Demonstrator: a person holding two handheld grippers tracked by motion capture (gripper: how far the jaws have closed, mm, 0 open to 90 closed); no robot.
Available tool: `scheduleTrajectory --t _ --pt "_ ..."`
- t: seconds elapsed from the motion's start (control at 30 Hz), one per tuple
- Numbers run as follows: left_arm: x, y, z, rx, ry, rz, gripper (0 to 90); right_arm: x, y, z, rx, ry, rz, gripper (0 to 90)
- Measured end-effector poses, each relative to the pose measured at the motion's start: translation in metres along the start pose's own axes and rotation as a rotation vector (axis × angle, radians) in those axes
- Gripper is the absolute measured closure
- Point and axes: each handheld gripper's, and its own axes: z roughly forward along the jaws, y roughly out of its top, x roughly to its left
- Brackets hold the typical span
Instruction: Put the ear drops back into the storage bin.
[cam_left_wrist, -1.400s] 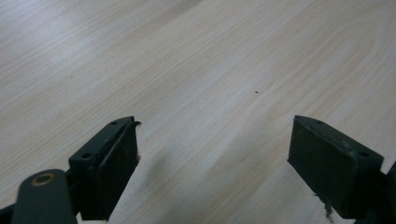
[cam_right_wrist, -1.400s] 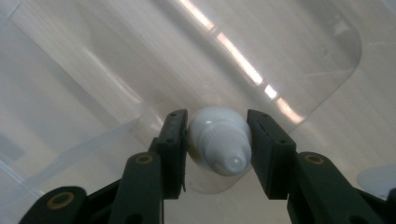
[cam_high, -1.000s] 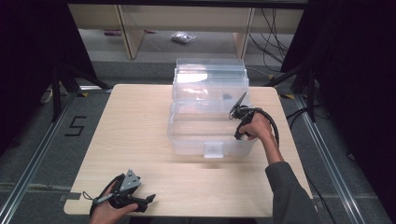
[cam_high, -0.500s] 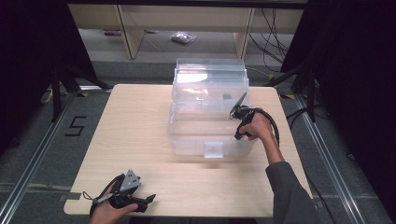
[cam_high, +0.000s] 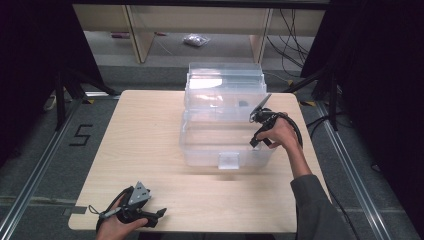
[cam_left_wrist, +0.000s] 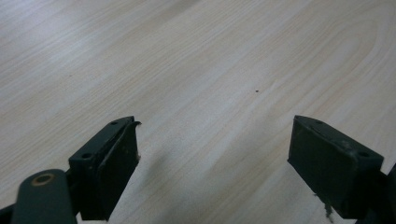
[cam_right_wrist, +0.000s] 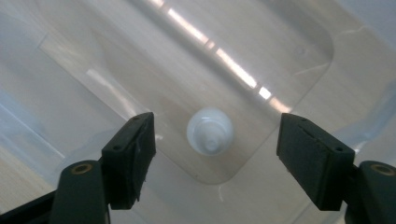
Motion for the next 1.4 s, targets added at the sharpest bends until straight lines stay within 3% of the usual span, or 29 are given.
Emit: scheduleTrajectory --t 0.1,0.17,0.2,0.33,0.37,0.5,0.53,0.6,0.63,0.67,0.7,0.77,0.87,0.93,1.0,1.07,1.4 --pt "-0.001 0.000 0.001 -0.011 -0.001 -0.014 15.3 0.001 -0.001 -0.010 -0.031 0.001 0.001 27.0" --pt "0.000 0.000 0.000 0.001 0.000 -0.001 15.3 0.004 -0.002 -0.016 -0.045 0.001 0.015 25.9" --pt "0.000 0.000 0.000 0.001 0.000 -0.001 15.3 0.003 -0.003 -0.018 -0.063 0.002 -0.005 25.8" --pt "0.001 0.000 0.000 0.001 0.003 -0.002 15.3 0.008 -0.006 -0.026 -0.098 0.003 -0.002 24.4" --pt "-0.001 0.000 0.002 -0.022 0.006 -0.031 15.3 0.007 -0.007 -0.028 -0.103 0.000 -0.017 24.4" --pt "-0.002 -0.001 0.003 -0.031 0.005 -0.054 15.3 0.011 -0.010 -0.035 -0.138 0.009 -0.007 24.3" --pt "-0.002 -0.001 0.003 -0.030 0.016 -0.046 15.3 0.011 -0.011 -0.036 -0.151 0.012 -0.012 24.1" --pt "-0.002 -0.001 0.002 -0.025 -0.004 -0.051 15.3 0.013 -0.013 -0.038 -0.159 0.020 -0.009 23.7" --pt "0.000 -0.001 0.001 0.003 -0.001 -0.013 15.3 0.013 -0.013 -0.039 -0.163 0.018 -0.015 23.7" --pt "0.000 -0.001 0.001 0.000 0.001 -0.018 15.3 0.015 -0.014 -0.040 -0.169 0.022 -0.014 23.6" --pt "-0.002 -0.001 0.003 -0.032 0.005 -0.056 15.3 0.016 -0.015 -0.041 -0.171 0.020 -0.010 23.4" --pt "0.001 -0.001 0.000 0.005 -0.001 -0.004 15.3 0.018 -0.017 -0.043 -0.175 0.022 -0.015 23.3" --pt "0.002 0.000 0.000 0.002 0.007 -0.007 15.3 0.019 -0.020 -0.045 -0.191 0.025 -0.017 23.1" --pt "-0.001 -0.001 0.002 -0.033 0.012 -0.051 15.3 0.020 -0.022 -0.047 -0.201 0.022 -0.016 22.8" --pt "-0.001 -0.001 0.002 -0.033 0.005 -0.052 15.3 0.021 -0.025 -0.049 -0.208 0.025 -0.014 22.4" --pt "0.001 -0.001 0.000 0.001 0.002 -0.011 15.3 0.022 -0.027 -0.051 -0.224 0.033 -0.016 22.4" --pt "0.001 -0.001 0.001 -0.006 -0.001 -0.021 15.3 0.029 -0.037 -0.058 -0.249 0.037 -0.011 22.4"
